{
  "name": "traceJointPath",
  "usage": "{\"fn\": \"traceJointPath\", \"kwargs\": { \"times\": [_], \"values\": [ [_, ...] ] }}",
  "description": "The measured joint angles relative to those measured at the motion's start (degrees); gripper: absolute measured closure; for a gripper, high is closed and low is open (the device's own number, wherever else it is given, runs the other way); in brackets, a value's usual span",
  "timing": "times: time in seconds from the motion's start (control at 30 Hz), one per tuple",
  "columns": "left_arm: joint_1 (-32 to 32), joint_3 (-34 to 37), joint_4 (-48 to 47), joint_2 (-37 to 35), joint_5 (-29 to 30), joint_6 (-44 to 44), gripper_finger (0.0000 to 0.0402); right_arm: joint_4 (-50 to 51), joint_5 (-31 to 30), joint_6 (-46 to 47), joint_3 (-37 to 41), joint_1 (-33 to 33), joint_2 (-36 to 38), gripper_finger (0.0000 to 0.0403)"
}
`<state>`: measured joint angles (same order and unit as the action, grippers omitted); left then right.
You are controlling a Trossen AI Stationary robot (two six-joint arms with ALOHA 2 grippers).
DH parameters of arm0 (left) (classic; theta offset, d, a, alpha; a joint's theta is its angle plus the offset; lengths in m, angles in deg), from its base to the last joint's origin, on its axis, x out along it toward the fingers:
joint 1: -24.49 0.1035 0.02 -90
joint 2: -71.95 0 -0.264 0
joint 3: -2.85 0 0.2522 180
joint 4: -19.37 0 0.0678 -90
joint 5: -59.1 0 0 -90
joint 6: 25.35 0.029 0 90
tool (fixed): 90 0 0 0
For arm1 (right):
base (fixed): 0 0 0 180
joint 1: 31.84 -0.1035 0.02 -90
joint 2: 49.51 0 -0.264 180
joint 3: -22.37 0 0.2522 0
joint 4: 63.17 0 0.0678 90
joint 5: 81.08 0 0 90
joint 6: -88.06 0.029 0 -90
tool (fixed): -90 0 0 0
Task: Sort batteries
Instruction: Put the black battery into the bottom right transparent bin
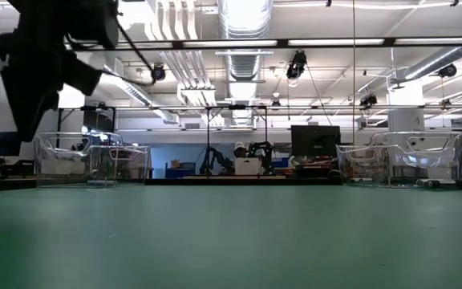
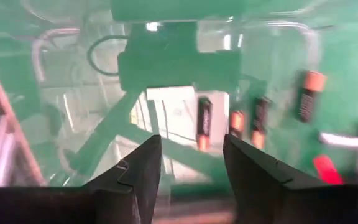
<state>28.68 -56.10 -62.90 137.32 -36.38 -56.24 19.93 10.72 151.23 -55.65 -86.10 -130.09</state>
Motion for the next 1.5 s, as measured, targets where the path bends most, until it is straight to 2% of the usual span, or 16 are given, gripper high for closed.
{"fn": "traceJointPath", "kwargs": {
  "times": [0.07,0.2,0.33,0.43,0.6,0.83,0.93,1.17,1.3,1.5],
  "values": [
    [1.19,0.00,-2.05,2.61,-0.50,2.59,0.0195,5.68,-3.56,2.19,-5.38,0.00,0.04,0.0233],
    [1.46,0.00,-4.71,8.89,-1.21,4.43,0.0203,13.95,-14.41,9.15,-14.40,0.00,0.11,0.0245],
    [1.46,0.38,-6.82,14.68,-1.24,7.11,0.0209,16.42,-24.55,13.48,-20.17,0.02,-0.22,0.0255],
    [1.35,1.01,-7.15,17.00,-0.85,8.59,0.0210,16.45,-27.59,13.58,-22.27,0.02,-0.93,0.0256],
    [1.16,1.01,-6.90,18.60,0.82,8.73,0.0210,16.66,-28.42,14.72,-22.75,0.02,-2.55,0.0246],
    [0.92,0.98,-6.48,19.63,-0.80,8.04,0.0210,16.66,-28.41,16.88,-22.75,0.02,-5.87,0.0229],
    [-1.10,1.52,-5.44,19.56,1.41,7.79,0.0210,16.62,-28.29,17.35,-22.75,0.02,-7.23,0.0225],
    [-7.56,5.66,-0.73,19.49,1.07,3.43,0.0210,16.53,-25.35,17.60,-22.75,0.02,-9.16,0.0223],
    [-7.09,7.26,1.51,19.66,2.88,1.15,0.0210,16.66,-25.38,18.00,-22.75,0.02,-9.16,0.0218],
    [-4.86,5.70,-0.38,19.73,3.36,5.11,0.0210,17.32,-25.38,17.97,-22.75,0.04,-9.01,0.0211]
  ]
}}
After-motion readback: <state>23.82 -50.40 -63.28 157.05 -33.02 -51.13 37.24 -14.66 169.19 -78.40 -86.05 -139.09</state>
